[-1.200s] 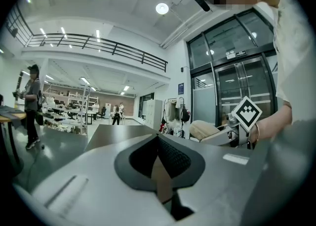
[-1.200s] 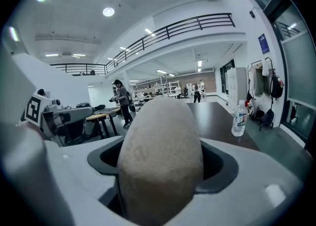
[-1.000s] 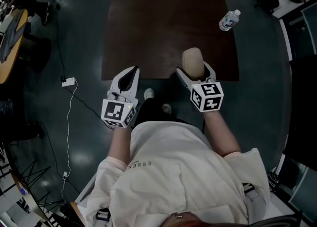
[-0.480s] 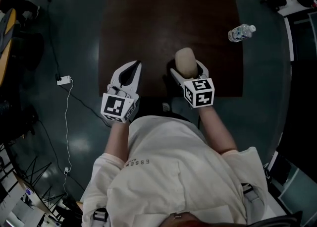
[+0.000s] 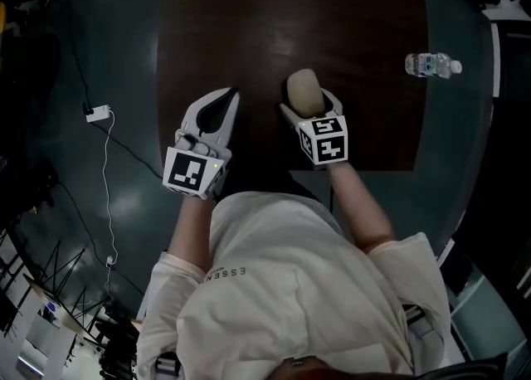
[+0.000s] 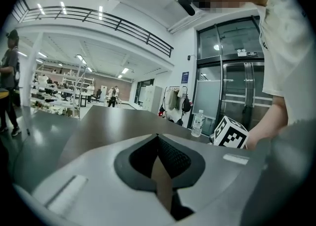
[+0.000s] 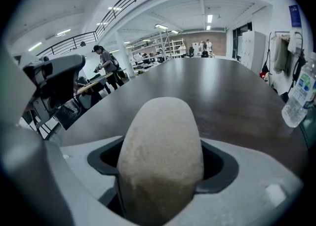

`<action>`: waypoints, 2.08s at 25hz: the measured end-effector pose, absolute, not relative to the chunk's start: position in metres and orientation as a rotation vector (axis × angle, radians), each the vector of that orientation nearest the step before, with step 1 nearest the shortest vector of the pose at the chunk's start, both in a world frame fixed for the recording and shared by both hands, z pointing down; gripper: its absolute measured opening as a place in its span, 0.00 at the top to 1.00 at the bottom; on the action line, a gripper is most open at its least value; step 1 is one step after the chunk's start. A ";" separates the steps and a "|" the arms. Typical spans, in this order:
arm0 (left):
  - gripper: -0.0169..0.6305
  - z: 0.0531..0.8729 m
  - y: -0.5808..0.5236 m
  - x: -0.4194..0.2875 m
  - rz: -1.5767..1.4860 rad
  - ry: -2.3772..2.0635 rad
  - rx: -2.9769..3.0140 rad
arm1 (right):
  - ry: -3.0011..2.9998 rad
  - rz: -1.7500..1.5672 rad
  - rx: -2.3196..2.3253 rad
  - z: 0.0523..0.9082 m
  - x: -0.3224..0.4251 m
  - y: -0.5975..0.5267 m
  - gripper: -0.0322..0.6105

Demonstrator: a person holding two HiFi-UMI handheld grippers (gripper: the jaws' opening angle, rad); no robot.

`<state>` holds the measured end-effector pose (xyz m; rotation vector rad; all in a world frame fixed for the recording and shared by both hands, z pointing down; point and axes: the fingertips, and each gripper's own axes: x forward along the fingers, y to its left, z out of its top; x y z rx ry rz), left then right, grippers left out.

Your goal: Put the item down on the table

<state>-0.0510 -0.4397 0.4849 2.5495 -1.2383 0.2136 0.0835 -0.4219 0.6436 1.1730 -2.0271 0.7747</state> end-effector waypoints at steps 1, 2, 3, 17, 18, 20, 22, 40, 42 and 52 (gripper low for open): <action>0.95 0.487 -0.442 -0.052 0.211 -1.240 2.545 | -2.020 0.774 1.167 0.647 0.082 -0.424 0.34; 0.95 0.488 -0.442 -0.052 0.202 -1.236 2.550 | -2.011 0.775 1.163 0.651 0.081 -0.426 0.34; 0.95 0.490 -0.442 -0.052 0.194 -1.229 2.557 | -1.998 0.778 1.160 0.653 0.080 -0.428 0.34; 0.95 0.488 -0.420 -0.052 0.170 -1.219 2.569 | -2.099 0.757 1.268 0.611 0.077 -0.433 0.31; 0.95 0.484 -0.418 -0.050 0.168 -1.222 2.574 | -2.125 0.737 1.295 0.599 0.079 -0.432 0.31; 0.95 0.474 -0.412 -0.043 0.144 -1.225 2.600 | -2.182 0.698 1.362 0.572 0.087 -0.431 0.31; 0.95 0.462 -0.406 -0.035 0.119 -1.230 2.637 | -2.245 0.656 1.430 0.545 0.097 -0.428 0.33; 0.95 0.374 -0.328 -0.011 0.021 -1.302 2.789 | -2.543 0.079 1.692 0.383 0.135 -0.341 0.96; 0.95 0.372 -0.311 -0.008 0.023 -1.297 2.796 | -2.547 0.111 1.695 0.386 0.138 -0.329 0.96; 0.95 0.385 -0.254 -0.009 0.040 -1.253 2.792 | -2.487 0.176 1.784 0.392 0.157 -0.268 0.96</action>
